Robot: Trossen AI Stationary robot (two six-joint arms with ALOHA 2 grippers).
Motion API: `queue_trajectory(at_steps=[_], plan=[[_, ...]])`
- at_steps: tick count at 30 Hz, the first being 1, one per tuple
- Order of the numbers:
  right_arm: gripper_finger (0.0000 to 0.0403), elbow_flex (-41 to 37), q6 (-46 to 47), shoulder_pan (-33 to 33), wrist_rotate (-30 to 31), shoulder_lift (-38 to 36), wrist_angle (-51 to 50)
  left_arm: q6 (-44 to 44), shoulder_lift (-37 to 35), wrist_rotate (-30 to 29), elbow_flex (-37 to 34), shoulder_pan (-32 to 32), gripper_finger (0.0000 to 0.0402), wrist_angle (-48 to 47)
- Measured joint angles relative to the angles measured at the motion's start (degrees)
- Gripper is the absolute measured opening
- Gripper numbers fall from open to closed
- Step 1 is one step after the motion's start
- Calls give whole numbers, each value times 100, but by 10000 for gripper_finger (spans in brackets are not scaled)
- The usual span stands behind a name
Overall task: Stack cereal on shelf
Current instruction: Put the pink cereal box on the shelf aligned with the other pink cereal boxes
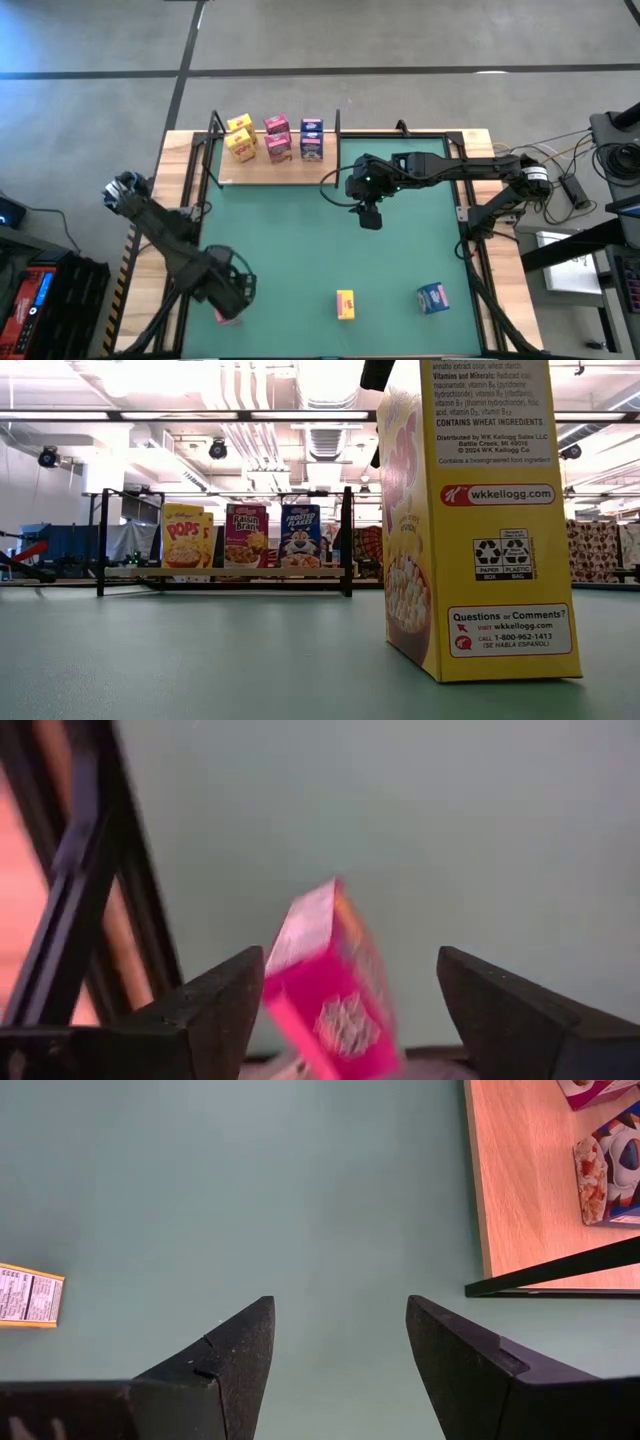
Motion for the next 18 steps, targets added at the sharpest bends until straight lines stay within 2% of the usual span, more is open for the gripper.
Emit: queue_trajectory(at_steps=[4,9,18], plan=[[217,0,0,0,0,1,0,-704,542,71,533,-382,292,-29],[217,0,0,0,0,-1,0,-900,1097,403,986,-591,297,-324],[217,0,0,0,0,-1,0,-899,1288,329,776,-606,297,-33]])
